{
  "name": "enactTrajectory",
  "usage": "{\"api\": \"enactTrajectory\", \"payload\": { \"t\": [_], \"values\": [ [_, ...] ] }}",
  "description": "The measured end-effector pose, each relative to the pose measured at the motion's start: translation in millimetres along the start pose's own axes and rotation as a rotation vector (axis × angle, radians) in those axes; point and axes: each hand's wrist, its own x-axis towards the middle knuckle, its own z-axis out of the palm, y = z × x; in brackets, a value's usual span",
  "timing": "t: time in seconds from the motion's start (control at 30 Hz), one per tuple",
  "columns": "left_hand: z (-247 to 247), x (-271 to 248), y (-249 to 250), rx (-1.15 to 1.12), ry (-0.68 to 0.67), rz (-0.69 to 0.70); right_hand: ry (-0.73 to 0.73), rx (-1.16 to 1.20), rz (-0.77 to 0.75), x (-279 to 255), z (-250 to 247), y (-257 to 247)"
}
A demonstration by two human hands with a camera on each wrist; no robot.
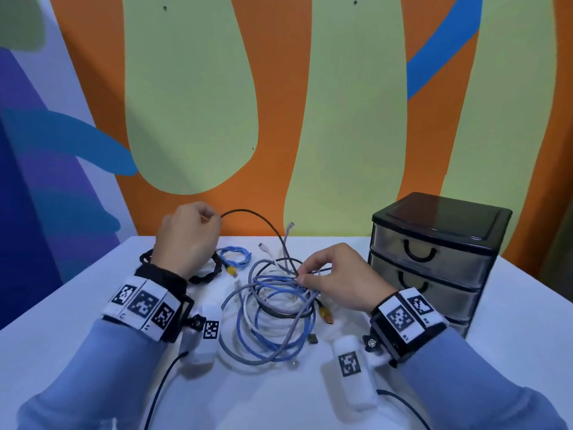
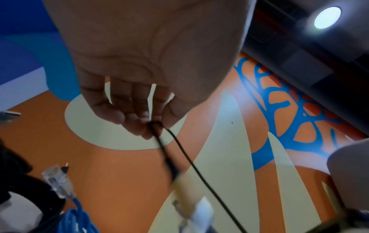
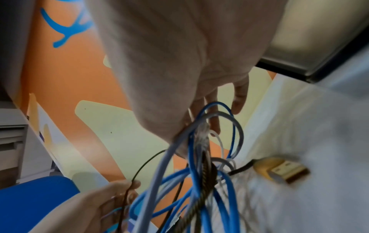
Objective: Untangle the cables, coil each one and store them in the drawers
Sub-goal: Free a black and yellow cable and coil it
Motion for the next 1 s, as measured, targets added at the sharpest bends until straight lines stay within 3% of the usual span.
{"api": "enactTrajectory", "payload": {
  "t": [0.07,0.23,0.3,0.4,0.47,0.53,0.6,0.7,0.77,0.87,1.0],
  "values": [
    [0.5,-5.1,9.3,-0.033,-0.028,0.058,0.092,0.037,-0.045,1.3,0.6,0.0],
    [-4.1,-13.5,28.9,-0.483,-0.028,0.129,0.349,0.296,-0.272,-3.6,-0.7,-14.1],
    [-1.3,-18.0,34.3,-0.433,-0.144,0.200,0.374,0.480,-0.329,-6.0,-0.6,-23.0],
    [11.0,-26.3,39.2,-0.334,-0.442,0.269,0.338,0.678,-0.341,-8.2,0.2,-34.1],
    [17.3,-31.5,41.1,-0.344,-0.515,0.306,0.303,0.768,-0.302,-10.9,-0.9,-39.0],
    [19.5,-31.8,43.2,-0.423,-0.427,0.326,0.243,0.853,-0.252,-13.0,-1.1,-42.0],
    [17.4,-29.8,44.5,-0.542,-0.241,0.318,0.117,0.860,-0.203,-11.8,-0.2,-40.1],
    [11.8,-26.6,45.1,-0.667,-0.050,0.223,-0.118,0.592,-0.186,-9.6,7.3,-32.7],
    [9.4,-26.2,44.8,-0.722,0.038,0.196,-0.194,0.312,-0.199,-10.2,12.0,-27.9],
    [3.8,-18.3,39.3,-0.772,0.205,0.147,-0.201,0.121,-0.199,-8.8,12.9,-22.0],
    [-7.5,-8.4,26.4,-0.698,0.405,0.110,-0.030,0.266,-0.185,-9.8,6.1,-22.3]
  ]
}}
